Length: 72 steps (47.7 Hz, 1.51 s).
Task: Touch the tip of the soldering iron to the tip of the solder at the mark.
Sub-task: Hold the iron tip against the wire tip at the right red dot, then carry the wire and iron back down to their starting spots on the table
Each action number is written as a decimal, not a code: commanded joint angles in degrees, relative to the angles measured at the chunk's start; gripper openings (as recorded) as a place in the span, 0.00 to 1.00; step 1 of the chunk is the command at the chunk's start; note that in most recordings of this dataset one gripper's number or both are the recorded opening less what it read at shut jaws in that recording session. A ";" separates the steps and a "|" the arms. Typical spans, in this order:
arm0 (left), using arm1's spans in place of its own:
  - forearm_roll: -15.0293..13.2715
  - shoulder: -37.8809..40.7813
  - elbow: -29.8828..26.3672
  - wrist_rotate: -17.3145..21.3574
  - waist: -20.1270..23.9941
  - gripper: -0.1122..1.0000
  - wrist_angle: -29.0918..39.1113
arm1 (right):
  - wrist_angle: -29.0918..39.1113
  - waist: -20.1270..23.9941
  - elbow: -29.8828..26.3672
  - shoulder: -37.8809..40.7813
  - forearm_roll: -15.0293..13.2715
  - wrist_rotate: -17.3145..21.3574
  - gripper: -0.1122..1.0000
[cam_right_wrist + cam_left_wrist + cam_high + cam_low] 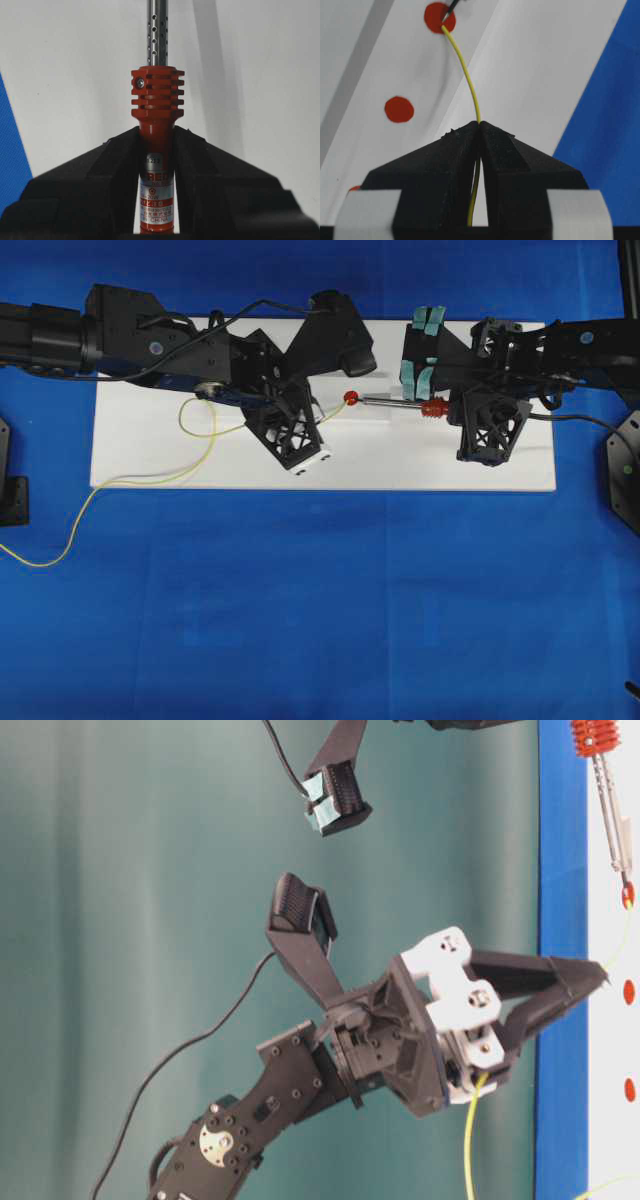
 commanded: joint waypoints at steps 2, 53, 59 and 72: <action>0.00 -5.01 0.79 0.26 0.00 0.12 -0.35 | -0.26 -0.09 -0.88 -0.97 -0.09 0.09 0.17; -0.44 -29.44 23.64 -2.20 -4.48 0.12 -11.43 | -2.99 -0.09 7.03 -19.86 -2.11 2.81 0.17; -0.44 -31.38 25.75 -2.29 -4.92 0.12 -13.45 | -3.69 -0.09 10.28 -26.54 -2.11 4.92 0.17; -0.44 -35.07 29.79 -2.29 -5.54 0.12 -19.42 | -5.63 -0.09 14.33 -32.34 -1.93 8.61 0.17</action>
